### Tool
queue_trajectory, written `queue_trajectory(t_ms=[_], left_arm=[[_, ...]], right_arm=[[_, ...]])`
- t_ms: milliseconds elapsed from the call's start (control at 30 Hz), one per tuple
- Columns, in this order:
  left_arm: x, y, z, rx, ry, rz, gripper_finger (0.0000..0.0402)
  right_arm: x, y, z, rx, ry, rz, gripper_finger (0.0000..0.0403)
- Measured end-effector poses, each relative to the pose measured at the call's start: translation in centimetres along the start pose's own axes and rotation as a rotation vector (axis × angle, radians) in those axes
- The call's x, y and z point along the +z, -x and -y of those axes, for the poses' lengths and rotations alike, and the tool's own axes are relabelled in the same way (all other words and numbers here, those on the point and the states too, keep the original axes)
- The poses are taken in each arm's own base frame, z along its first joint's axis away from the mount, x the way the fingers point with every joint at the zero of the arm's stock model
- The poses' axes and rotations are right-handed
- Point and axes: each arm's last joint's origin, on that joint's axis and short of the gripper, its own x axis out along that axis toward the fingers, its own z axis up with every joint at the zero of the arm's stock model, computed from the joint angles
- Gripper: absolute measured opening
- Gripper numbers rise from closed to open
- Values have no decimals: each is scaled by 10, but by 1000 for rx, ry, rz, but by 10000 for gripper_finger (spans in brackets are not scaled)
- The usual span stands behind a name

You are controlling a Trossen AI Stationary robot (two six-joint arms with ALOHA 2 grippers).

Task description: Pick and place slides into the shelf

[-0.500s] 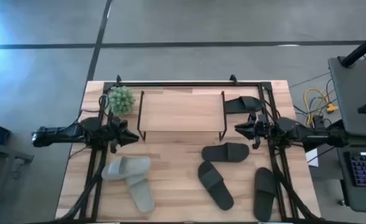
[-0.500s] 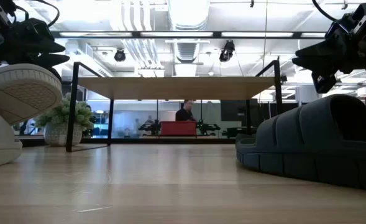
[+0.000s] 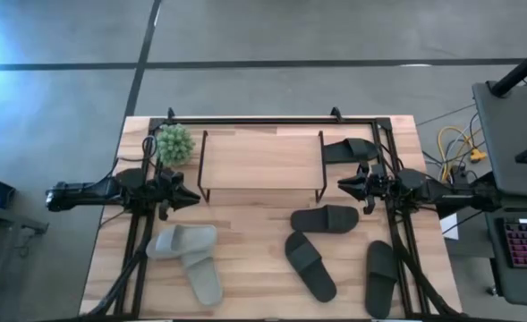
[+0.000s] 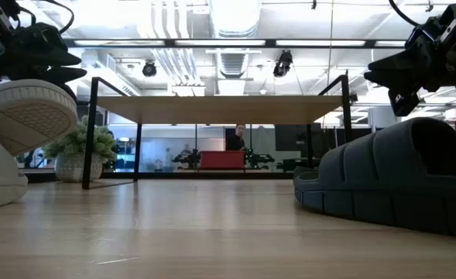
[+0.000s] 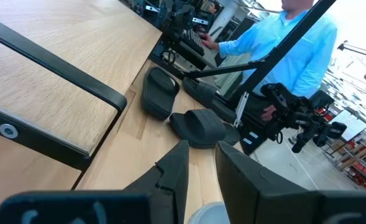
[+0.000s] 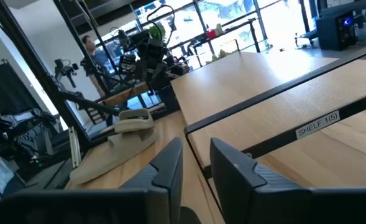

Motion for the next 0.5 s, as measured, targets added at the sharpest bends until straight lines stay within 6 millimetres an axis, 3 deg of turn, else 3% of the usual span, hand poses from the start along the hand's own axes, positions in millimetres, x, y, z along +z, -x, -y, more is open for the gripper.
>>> queue_trajectory(t_ms=[500], left_arm=[[0,0,0,0,0,0,66]], right_arm=[[0,0,0,0,0,1,69]])
